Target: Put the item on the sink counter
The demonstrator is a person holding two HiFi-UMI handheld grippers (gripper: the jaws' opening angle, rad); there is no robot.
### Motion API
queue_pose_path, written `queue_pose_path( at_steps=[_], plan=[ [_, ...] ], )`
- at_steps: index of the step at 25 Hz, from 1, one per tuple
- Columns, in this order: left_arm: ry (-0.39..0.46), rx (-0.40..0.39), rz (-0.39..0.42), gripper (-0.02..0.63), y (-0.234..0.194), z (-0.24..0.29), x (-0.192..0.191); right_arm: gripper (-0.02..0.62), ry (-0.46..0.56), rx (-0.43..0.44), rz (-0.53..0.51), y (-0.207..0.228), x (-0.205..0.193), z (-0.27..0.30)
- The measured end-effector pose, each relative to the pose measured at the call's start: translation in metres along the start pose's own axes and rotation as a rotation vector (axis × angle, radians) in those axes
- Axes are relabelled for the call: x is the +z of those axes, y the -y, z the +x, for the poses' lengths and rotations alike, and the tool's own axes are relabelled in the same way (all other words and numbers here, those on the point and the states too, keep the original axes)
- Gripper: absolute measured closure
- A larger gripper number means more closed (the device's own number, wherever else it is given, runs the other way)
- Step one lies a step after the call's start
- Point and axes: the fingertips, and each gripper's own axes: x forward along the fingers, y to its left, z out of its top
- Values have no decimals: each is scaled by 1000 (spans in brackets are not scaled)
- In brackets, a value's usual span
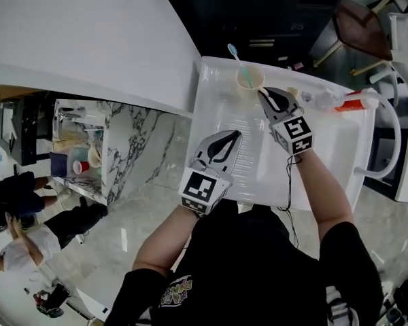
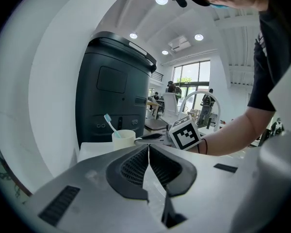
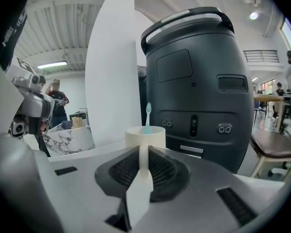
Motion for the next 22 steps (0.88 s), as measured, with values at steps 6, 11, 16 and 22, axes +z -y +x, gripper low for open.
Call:
queue_pose_path(
  at_steps=[6,11,16,22],
  plan=[
    [-12,4,-11,586,-9,2,-4,499,-3,-1,1,6,-6,9],
    [-17,8,-18,586,-14,3,-6,499,-10,-3,-3,8,-12,14],
    [-25,10,-27,586,-16,2,-9,499,0,-3,-4,10,-11,17],
    [-30,13,-30,586,-18,3,-11,499,17,0,-14,12,-13,18]
  ],
)
